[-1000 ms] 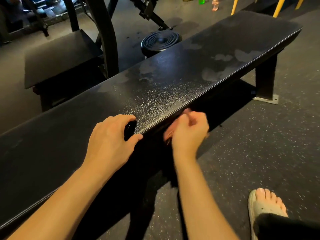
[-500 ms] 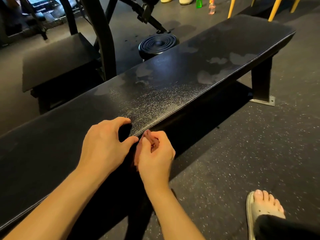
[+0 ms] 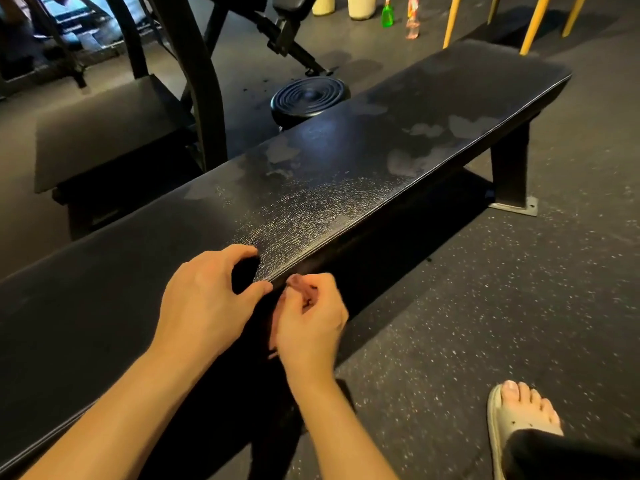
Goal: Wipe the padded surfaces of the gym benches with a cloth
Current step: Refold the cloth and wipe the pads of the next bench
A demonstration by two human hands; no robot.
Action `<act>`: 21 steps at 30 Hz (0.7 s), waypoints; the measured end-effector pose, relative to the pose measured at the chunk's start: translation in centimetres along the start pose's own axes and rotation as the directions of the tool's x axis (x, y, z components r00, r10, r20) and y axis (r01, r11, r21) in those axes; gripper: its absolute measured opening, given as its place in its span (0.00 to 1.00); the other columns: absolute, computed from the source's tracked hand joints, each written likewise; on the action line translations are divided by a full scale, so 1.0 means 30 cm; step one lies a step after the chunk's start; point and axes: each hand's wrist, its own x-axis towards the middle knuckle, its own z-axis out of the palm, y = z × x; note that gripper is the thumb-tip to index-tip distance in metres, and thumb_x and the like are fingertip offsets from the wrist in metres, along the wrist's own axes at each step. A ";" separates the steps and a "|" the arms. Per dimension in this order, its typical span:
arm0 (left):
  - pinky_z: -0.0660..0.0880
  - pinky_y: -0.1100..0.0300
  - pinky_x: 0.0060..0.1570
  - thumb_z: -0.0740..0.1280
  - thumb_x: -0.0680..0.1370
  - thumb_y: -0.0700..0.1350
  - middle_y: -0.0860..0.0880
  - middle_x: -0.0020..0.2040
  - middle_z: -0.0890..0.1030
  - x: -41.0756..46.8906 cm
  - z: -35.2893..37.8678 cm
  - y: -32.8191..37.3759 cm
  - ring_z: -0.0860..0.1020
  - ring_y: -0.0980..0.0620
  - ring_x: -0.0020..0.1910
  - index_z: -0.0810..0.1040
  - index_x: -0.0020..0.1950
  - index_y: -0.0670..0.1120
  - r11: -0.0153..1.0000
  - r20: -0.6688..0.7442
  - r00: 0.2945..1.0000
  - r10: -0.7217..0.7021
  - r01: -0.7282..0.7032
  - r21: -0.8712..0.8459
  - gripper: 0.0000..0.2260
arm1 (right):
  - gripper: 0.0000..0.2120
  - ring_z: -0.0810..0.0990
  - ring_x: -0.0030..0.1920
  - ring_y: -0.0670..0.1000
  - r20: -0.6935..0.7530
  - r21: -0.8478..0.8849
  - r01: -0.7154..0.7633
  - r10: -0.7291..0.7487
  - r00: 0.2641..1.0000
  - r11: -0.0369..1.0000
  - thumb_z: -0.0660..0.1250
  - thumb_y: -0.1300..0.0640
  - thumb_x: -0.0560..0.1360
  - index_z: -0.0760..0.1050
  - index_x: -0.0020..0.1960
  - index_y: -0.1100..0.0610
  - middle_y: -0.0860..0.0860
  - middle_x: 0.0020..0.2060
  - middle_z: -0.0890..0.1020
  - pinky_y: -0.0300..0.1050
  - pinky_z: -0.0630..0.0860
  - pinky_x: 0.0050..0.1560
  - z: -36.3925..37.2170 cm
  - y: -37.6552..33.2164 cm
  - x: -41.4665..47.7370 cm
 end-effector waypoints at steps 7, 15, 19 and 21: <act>0.73 0.49 0.61 0.75 0.75 0.57 0.53 0.60 0.83 -0.005 0.002 -0.003 0.78 0.46 0.63 0.78 0.68 0.57 1.000 0.011 1.000 0.002 -0.002 -0.005 0.22 | 0.05 0.76 0.42 0.40 -0.191 -0.179 -0.057 0.022 0.981 0.982 0.65 0.64 0.74 0.77 0.46 0.56 0.50 0.44 0.84 0.42 0.72 0.51 -0.116 0.011 0.293; 0.74 0.50 0.57 0.74 0.75 0.56 0.53 0.58 0.84 -0.004 0.006 0.009 0.79 0.46 0.61 0.79 0.67 0.57 1.000 0.000 1.000 -0.013 0.013 0.026 0.21 | 0.08 0.78 0.36 0.41 -0.115 -0.283 -0.043 0.010 0.993 0.958 0.66 0.67 0.73 0.78 0.43 0.55 0.45 0.35 0.79 0.36 0.73 0.45 -0.138 0.019 0.317; 0.74 0.50 0.60 0.75 0.75 0.56 0.54 0.60 0.83 -0.009 0.000 0.012 0.78 0.47 0.62 0.78 0.68 0.58 1.000 0.001 1.000 -0.017 0.017 0.014 0.21 | 0.05 0.80 0.41 0.49 -0.058 -0.263 0.022 -0.039 0.998 0.964 0.67 0.62 0.73 0.80 0.45 0.55 0.47 0.39 0.81 0.43 0.71 0.47 -0.092 -0.007 0.201; 0.74 0.50 0.59 0.75 0.74 0.56 0.54 0.59 0.83 0.001 0.000 0.016 0.79 0.47 0.61 0.78 0.67 0.59 0.999 -0.006 1.000 -0.015 0.016 0.034 0.21 | 0.05 0.80 0.44 0.49 0.084 -0.239 0.154 -0.137 0.987 0.959 0.67 0.59 0.73 0.81 0.46 0.53 0.47 0.42 0.82 0.45 0.74 0.48 -0.056 -0.014 0.088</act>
